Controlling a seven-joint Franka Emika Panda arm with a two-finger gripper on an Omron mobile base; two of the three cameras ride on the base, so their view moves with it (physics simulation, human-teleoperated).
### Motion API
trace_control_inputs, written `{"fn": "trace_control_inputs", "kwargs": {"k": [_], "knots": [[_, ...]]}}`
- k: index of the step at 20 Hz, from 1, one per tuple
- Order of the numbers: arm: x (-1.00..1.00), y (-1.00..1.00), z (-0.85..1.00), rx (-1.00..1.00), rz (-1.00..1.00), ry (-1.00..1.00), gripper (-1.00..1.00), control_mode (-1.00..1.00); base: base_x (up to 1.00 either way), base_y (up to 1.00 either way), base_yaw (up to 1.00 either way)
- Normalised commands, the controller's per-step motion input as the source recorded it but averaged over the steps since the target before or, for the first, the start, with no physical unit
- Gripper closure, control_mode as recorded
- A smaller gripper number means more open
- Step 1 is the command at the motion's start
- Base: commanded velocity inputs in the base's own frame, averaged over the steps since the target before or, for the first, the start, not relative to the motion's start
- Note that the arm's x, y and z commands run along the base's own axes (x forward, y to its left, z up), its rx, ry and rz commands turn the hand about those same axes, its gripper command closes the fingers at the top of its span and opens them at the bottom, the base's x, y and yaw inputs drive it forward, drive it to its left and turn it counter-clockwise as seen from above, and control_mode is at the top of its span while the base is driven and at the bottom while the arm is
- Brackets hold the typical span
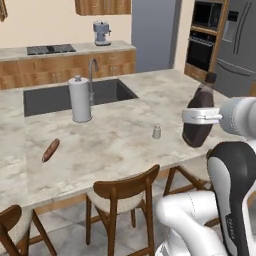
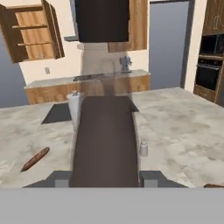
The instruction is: Move the syrup bottle and shaker from the cabinet to the dining counter.
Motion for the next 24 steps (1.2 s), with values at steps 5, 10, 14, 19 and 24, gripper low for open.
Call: {"fn": "trace_control_inputs", "kwargs": {"k": [5, 10, 14, 19, 24], "knots": [[0.0, 0.0, 0.0, 0.0, 0.0, 0.0, 1.0, 1.0, 1.0, 0.0, 0.2], [0.6, 0.14, -0.01, 0.0, 0.1, 0.17, 1.0, -1.0, 0.4, 0.0, 0.07], [1.0, 0.54, -0.31, -0.01, 0.12, 0.14, 1.0, -1.0, 0.0, 0.0, 0.0], [1.0, 0.55, -0.65, -0.03, 0.0, -0.01, 1.0, -1.0, 0.0, 0.0, 0.0], [1.0, 0.12, -0.8, -0.01, -0.07, -0.01, 1.0, -1.0, 0.0, 0.0, 0.0]]}}
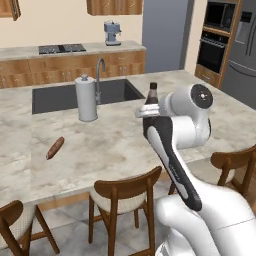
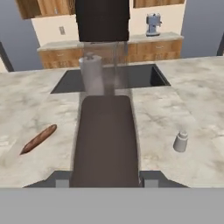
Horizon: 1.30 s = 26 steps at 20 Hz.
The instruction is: Move the syrup bottle and shaker from the cabinet to the dining counter.
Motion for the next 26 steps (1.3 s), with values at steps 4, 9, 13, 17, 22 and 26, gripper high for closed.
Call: {"fn": "trace_control_inputs", "kwargs": {"k": [4, 9, 13, 17, 22, 26], "knots": [[1.0, 0.0, -0.44, -0.02, -0.14, -0.03, 1.0, -1.0, 0.0, 0.0, 0.0], [1.0, 0.0, -0.23, -0.06, -0.21, -0.15, 1.0, -1.0, 0.0, 0.0, 0.0], [1.0, 0.0, -0.11, -0.07, -0.29, -0.01, 1.0, -1.0, 0.0, 0.0, 0.0], [1.0, 0.0, -0.01, -0.02, -0.3, 0.11, 1.0, -1.0, 0.0, 0.0, 0.0], [0.97, 0.0, -0.1, 0.0, -0.18, 0.18, 1.0, -1.0, 0.0, 0.0, 0.0], [0.66, -0.03, -0.44, 0.04, 0.0, 0.01, 1.0, -1.0, 0.0, 0.0, 0.0]]}}
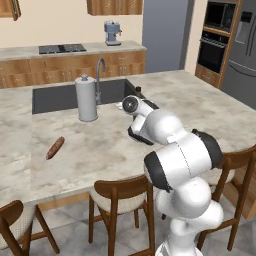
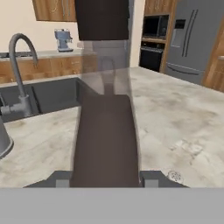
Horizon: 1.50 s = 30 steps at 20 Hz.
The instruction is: Move the syrup bottle and shaker from the cabinet to the dining counter.
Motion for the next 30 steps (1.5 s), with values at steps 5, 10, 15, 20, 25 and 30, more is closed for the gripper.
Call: {"fn": "trace_control_inputs", "kwargs": {"k": [5, 10, 15, 20, 25, 30], "knots": [[0.62, -0.11, -0.62, 0.06, 0.0, -0.04, 1.0, -1.0, 0.0, 0.0, 0.0], [0.51, -0.05, -0.51, 0.02, 0.0, -0.11, 1.0, -1.0, 0.0, 0.0, 0.0], [0.56, 0.0, -0.44, 0.0, -0.04, -0.03, 1.0, -1.0, 0.0, 0.0, 0.0], [0.65, 0.0, -0.33, 0.0, -0.09, 0.0, 1.0, -1.0, 0.0, 0.0, 0.0], [0.75, 0.0, -0.3, 0.0, -0.1, 0.01, 1.0, -1.0, 0.0, 0.0, 0.0], [0.61, 0.0, -0.34, 0.0, -0.1, 0.04, 1.0, -1.0, 0.0, 0.0, 0.0]]}}
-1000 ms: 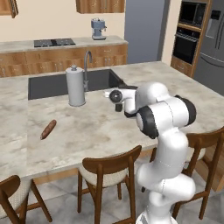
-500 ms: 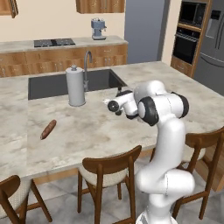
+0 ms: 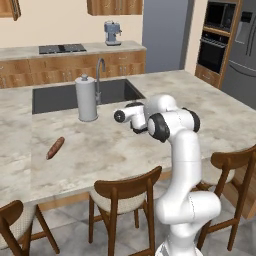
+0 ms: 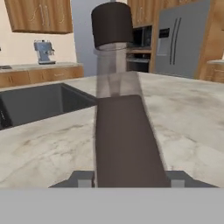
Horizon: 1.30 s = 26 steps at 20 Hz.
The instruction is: Move the syrup bottle and shaker from the cabinet to the dining counter.
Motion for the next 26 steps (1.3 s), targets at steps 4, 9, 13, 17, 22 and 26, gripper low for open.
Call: {"fn": "trace_control_inputs", "kwargs": {"k": [4, 9, 13, 17, 22, 26], "knots": [[0.17, -0.15, -0.49, 0.0, -0.08, 0.01, 1.0, -1.0, 0.0, 0.0, 0.0], [-0.17, -0.19, -0.6, 0.0, -0.06, 0.0, 1.0, -1.0, 0.0, 0.0, 0.0], [-0.45, -0.25, -0.53, 0.0, -0.05, 0.0, 1.0, -1.0, 0.0, 0.0, 0.0], [-0.76, -0.07, -0.65, 0.0, -0.02, -0.01, 1.0, -1.0, 0.0, 0.0, 0.0], [-0.7, 0.03, -0.55, 0.0, 0.0, -0.04, -1.0, -1.0, 0.0, 0.0, 0.0], [-0.28, 0.08, -0.12, 0.0, 0.0, -0.06, -1.0, -1.0, 0.0, 0.0, 0.0]]}}
